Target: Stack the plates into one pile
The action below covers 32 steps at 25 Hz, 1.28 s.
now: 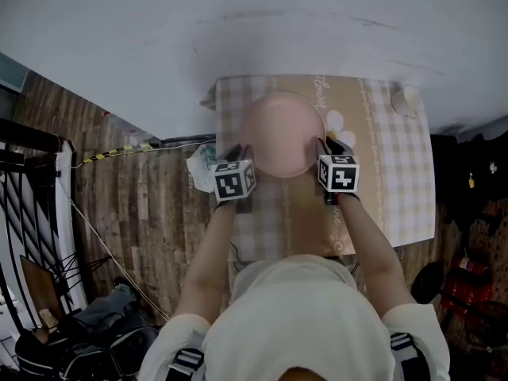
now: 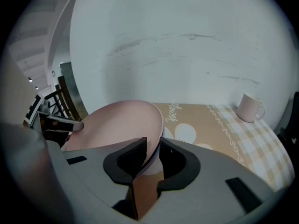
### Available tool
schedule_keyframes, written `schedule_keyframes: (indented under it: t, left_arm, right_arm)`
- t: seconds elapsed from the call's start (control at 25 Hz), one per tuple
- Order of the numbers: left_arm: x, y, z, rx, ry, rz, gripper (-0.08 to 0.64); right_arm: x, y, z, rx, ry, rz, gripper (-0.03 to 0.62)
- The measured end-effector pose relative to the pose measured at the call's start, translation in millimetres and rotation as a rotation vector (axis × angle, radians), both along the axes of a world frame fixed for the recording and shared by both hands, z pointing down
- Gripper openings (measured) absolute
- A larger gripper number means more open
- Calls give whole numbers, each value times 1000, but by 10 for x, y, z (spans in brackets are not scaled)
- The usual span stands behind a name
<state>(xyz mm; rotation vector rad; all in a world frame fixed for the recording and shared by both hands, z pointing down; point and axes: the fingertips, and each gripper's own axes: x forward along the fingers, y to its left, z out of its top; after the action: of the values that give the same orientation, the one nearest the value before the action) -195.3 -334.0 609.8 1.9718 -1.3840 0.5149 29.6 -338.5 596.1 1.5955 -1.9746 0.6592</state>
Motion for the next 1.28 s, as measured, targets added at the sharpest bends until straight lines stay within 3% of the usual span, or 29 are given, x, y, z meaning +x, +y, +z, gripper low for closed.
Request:
schedule_keyframes:
  t: [0.52,0.72,1.0,1.28]
  left_arm:
    - [6,6,-1,26,-12,46,83]
    - [-20,16,-57,40,12,59,98]
    - [-28,89,-130,60,26,78,98]
    - [-15,210,-323,111,47,71,77]
  right_arm:
    - [13,9,75,8,36,31,77]
    - [-8,55,120,-21,16,48,126]
    - [-42,149,-15,31,24,65,126]
    - [-234,314,-267,96,-26,43,103]
